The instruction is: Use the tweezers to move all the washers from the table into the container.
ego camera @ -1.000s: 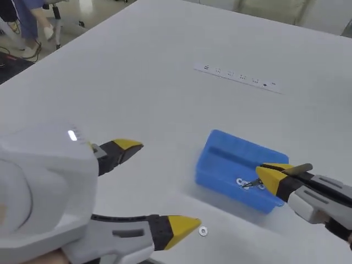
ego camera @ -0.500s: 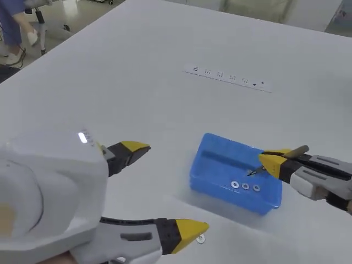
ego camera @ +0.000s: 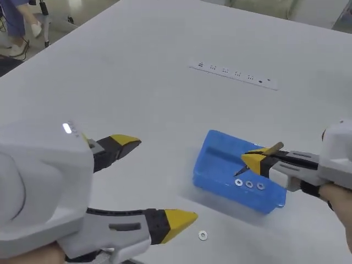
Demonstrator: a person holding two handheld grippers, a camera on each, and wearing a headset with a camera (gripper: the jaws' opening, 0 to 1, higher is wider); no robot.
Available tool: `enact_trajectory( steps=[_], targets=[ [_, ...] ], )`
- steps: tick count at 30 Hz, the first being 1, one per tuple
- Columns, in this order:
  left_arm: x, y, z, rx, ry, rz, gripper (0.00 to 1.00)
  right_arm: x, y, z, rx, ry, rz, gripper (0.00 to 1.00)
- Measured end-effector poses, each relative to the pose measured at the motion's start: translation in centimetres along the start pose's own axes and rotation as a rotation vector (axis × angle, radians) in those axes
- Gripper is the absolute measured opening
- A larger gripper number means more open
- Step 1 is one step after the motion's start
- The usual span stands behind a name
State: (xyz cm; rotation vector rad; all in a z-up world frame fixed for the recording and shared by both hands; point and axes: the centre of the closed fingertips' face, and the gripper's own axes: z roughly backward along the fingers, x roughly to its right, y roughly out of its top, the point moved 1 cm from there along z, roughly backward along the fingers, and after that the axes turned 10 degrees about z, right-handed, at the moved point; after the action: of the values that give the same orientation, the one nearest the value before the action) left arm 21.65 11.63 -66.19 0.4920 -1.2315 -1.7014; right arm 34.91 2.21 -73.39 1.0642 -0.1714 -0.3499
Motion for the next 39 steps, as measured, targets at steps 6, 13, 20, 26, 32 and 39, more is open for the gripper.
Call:
enact_trajectory(
  steps=[6,13,20,26,32,39],
  targets=[
    [0.1,0.1,-0.2,0.003,-0.005,0.001,0.77,0.1,-0.2,-0.8,-0.013,0.008,-0.001,0.03],
    [0.3,0.1,-0.3,0.002,-0.01,0.001,0.77,0.0,-0.9,-1.4,-0.045,0.011,0.009,0.03],
    [0.1,0.0,-0.2,0.002,-0.009,0.001,0.77,0.0,-1.4,-1.6,-0.071,0.001,0.017,0.03],
    [0.2,0.1,-0.4,0.004,-0.014,-0.002,0.77,0.0,-1.6,-2.0,-0.079,-0.014,0.034,0.03],
    [0.2,0.3,-0.4,0.01,-0.017,-0.002,0.77,0.2,-2.0,-2.1,-0.103,-0.025,0.051,0.03],
    [-0.1,0.3,-0.3,0.011,-0.011,-0.003,0.77,0.2,-2.2,-2.0,-0.108,-0.026,0.045,0.03]
  ],
)
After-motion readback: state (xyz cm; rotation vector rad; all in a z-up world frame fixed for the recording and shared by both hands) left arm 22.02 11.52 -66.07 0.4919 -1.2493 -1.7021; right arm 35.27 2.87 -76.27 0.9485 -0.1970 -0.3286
